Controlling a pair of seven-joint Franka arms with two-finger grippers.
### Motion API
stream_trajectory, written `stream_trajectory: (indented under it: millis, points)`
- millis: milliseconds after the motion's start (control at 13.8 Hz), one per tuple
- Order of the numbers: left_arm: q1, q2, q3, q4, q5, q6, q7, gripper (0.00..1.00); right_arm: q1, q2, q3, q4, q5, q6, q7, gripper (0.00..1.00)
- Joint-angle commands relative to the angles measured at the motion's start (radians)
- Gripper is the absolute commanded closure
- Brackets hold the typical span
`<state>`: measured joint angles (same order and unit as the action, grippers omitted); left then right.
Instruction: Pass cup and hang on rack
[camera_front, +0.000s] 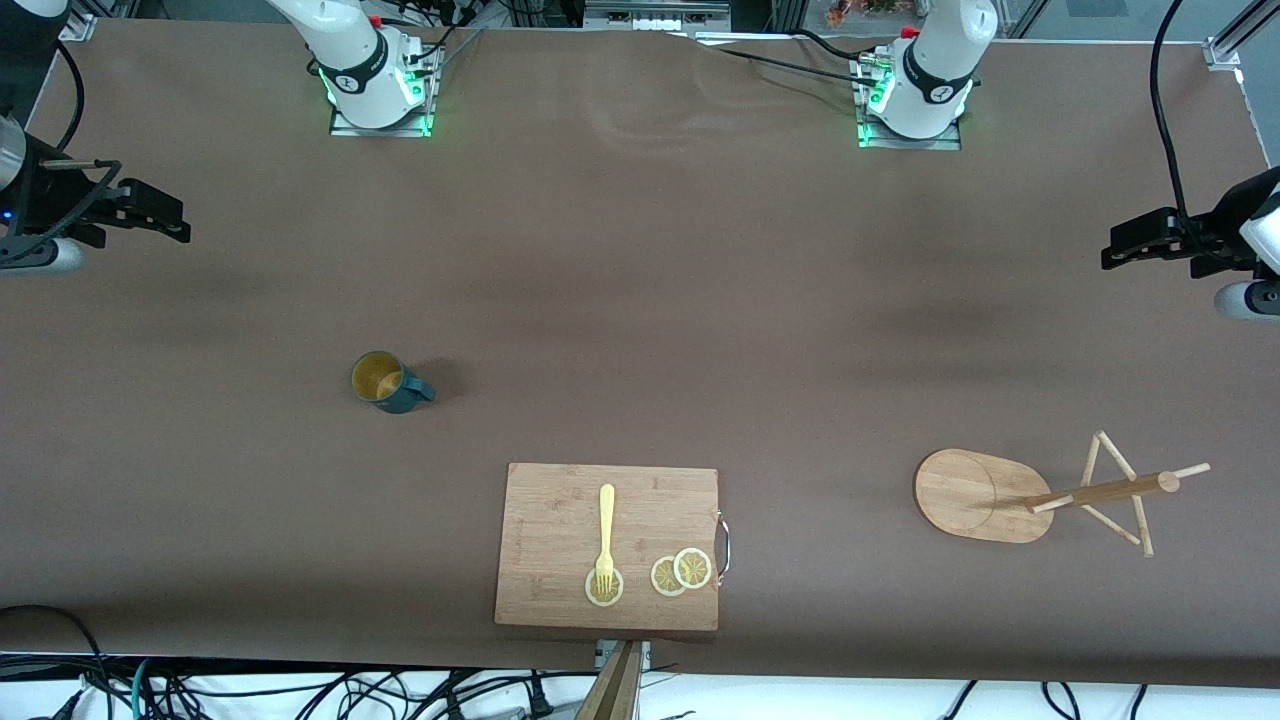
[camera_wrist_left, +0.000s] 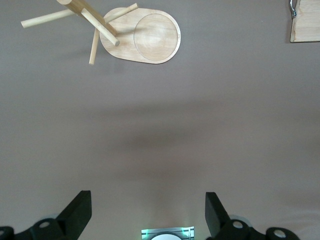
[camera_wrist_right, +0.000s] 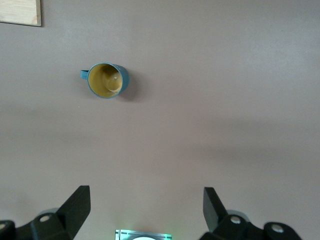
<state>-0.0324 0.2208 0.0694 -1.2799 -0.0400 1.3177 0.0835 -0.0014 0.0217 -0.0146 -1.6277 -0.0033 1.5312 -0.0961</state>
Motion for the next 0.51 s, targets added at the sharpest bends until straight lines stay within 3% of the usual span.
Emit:
stream_trajectory:
  millis: [0,435]
  points:
    - [0.000,0.012,0.004,0.025,-0.018,0.000,-0.002,0.00,-0.012,0.010,0.016,0.023,-0.006,0.012,0.012,0.00]
    - [0.002,0.012,0.004,0.025,-0.018,0.002,-0.002,0.00,-0.011,0.014,0.016,0.025,-0.001,0.013,0.000,0.00]
